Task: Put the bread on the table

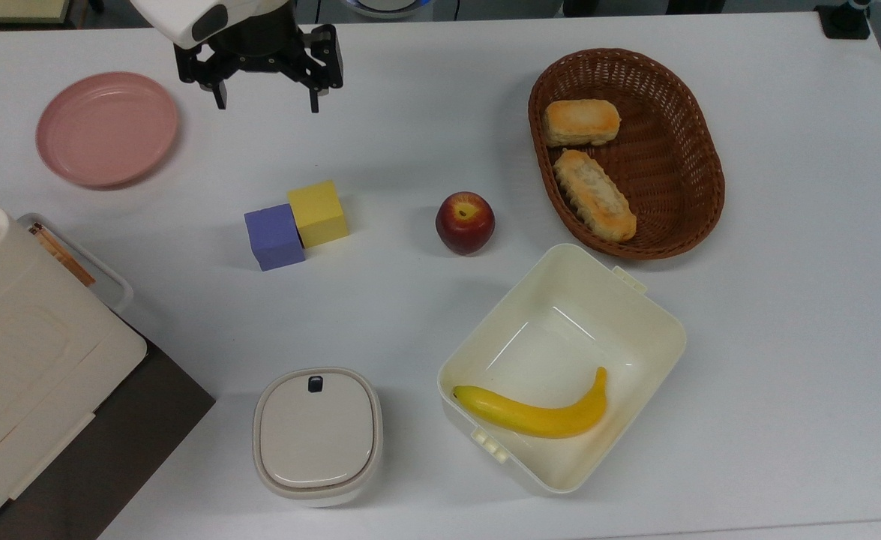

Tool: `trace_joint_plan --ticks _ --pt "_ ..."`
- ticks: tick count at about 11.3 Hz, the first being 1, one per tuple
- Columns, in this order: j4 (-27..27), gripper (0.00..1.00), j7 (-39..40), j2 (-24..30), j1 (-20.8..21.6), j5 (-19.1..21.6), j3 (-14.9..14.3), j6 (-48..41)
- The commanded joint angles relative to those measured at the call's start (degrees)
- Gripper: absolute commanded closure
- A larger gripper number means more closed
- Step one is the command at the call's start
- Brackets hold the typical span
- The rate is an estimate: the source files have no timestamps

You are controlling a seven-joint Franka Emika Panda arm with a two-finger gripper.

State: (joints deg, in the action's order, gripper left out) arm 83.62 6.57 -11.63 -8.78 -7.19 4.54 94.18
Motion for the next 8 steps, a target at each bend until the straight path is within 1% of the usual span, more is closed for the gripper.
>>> trace_joint_plan --ticks 1,8 --pt "1.63 0.0 1.25 1.09 0.95 0.77 -0.5 -0.31" --pt "1.81 0.0 1.25 0.21 1.83 0.86 -0.23 -0.31"
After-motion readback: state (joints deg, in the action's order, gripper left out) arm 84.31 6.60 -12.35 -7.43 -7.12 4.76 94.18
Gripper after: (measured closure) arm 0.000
